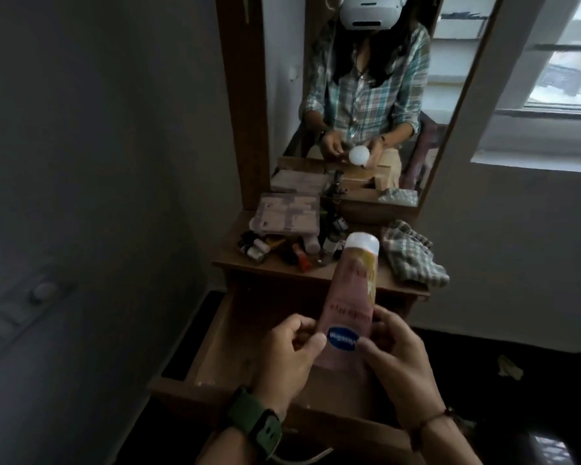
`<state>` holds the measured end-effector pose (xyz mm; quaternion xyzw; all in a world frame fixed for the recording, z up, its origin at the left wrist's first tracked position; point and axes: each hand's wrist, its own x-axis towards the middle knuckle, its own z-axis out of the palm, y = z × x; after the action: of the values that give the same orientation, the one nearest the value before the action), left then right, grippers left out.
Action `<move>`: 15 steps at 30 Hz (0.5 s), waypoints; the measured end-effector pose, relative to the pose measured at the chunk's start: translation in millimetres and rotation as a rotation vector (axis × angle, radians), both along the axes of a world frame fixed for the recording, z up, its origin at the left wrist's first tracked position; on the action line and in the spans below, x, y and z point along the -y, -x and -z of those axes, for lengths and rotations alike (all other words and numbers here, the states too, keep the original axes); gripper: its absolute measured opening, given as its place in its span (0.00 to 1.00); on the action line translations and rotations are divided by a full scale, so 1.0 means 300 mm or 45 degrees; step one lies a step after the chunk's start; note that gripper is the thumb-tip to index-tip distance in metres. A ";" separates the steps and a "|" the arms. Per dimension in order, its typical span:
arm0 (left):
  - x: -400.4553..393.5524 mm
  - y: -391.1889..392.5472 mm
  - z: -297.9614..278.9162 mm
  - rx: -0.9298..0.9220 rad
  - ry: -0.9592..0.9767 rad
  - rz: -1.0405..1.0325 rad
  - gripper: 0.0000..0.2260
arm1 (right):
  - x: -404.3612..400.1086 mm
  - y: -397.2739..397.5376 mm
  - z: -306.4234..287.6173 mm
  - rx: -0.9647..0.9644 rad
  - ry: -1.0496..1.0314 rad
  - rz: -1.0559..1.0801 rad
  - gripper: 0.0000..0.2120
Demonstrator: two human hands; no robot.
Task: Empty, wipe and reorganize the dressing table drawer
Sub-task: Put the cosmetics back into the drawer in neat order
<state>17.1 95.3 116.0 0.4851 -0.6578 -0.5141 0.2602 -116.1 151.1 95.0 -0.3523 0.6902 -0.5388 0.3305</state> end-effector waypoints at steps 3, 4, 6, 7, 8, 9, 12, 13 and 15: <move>0.009 -0.097 0.003 0.319 -0.010 0.090 0.09 | 0.011 -0.109 0.045 0.087 -0.271 -0.247 0.17; 0.026 -0.121 0.006 0.447 0.008 0.116 0.08 | 0.031 -0.137 0.045 0.114 -0.352 -0.314 0.16; 0.074 -0.160 0.020 0.729 0.028 0.147 0.07 | 0.088 -0.170 0.052 0.056 -0.431 -0.396 0.15; 0.098 -0.174 0.036 0.820 0.007 0.142 0.09 | 0.121 -0.180 0.060 -0.046 -0.466 -0.436 0.16; 0.121 -0.185 0.050 0.877 -0.021 0.145 0.10 | 0.157 -0.193 0.067 -0.143 -0.517 -0.488 0.17; 0.140 -0.195 0.063 0.914 -0.039 0.144 0.11 | 0.190 -0.207 0.077 -0.214 -0.581 -0.537 0.18; 0.192 -0.208 0.094 1.025 -0.012 0.144 0.14 | 0.289 -0.250 0.127 -0.288 -0.727 -0.643 0.21; 0.203 -0.209 0.102 1.067 -0.016 0.158 0.15 | 0.318 -0.262 0.147 -0.341 -0.756 -0.665 0.22; 0.218 -0.207 0.111 1.101 -0.042 0.183 0.17 | 0.368 -0.282 0.182 -0.424 -0.774 -0.673 0.23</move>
<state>79.1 29.9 82.6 0.6128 -0.7300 -0.2911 -0.0833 -31.4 40.8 40.4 -0.4858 0.7474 -0.1438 0.4298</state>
